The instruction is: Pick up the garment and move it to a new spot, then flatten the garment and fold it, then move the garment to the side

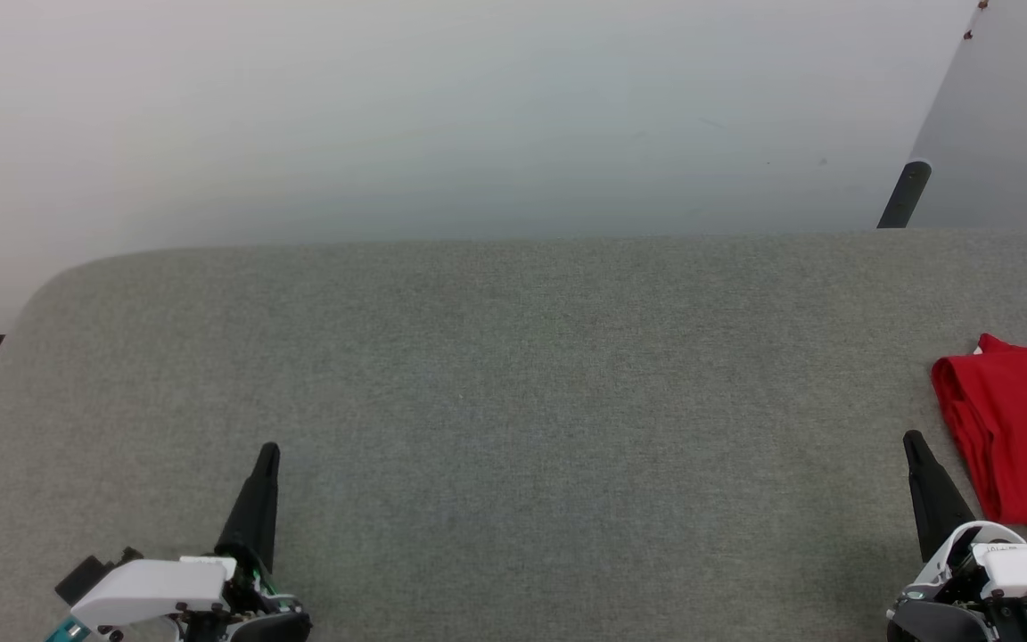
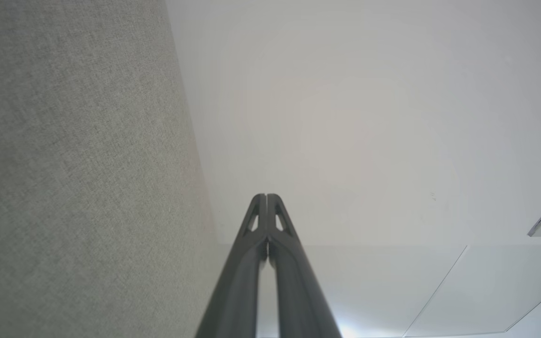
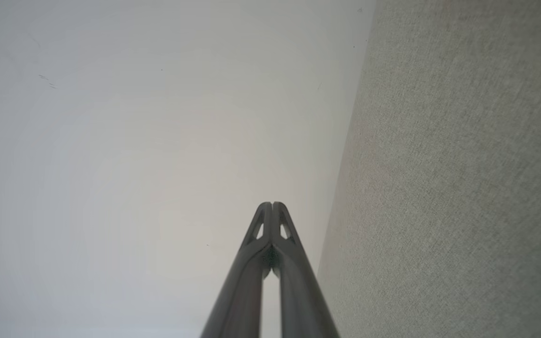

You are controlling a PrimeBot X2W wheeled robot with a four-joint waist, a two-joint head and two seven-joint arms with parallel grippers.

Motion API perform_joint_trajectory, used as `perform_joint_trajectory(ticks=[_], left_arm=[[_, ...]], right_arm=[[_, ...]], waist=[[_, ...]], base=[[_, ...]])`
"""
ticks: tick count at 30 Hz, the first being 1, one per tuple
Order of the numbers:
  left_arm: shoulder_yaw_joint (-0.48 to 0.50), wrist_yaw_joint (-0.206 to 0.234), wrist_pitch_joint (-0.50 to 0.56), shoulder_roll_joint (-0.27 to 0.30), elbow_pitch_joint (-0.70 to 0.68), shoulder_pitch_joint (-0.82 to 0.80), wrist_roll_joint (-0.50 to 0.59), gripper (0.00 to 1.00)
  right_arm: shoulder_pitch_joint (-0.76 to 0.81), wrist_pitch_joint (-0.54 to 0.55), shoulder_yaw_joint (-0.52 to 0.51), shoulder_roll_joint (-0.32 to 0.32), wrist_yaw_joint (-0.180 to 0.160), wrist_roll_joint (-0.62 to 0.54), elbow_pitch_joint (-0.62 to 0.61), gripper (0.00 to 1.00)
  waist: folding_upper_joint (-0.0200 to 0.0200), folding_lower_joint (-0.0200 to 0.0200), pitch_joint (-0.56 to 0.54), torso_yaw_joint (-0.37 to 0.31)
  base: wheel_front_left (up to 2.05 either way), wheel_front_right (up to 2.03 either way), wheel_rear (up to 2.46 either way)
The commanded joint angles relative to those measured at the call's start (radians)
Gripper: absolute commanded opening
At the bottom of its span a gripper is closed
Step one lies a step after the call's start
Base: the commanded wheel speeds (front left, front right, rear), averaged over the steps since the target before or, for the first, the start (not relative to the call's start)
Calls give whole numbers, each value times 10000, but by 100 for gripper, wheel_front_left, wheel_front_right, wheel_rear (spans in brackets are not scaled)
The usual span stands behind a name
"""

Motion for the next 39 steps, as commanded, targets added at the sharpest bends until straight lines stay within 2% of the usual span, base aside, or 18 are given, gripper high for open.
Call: perform_joint_trajectory(ticks=[1, 39], left_arm=[[34, -48, 22, -17, 13, -103, 30, 0], [41, -42, 32, -23, 12, -104, 33, 0]], right_arm=[[-36, 17, -4, 34, 4, 31, 0, 0], [-36, 18, -6, 37, 4, 28, 0, 0]], waist=[[0, 0, 0, 0], [0, 0, 0, 0]], base=[[0, 0, 0], [0, 0, 0]])
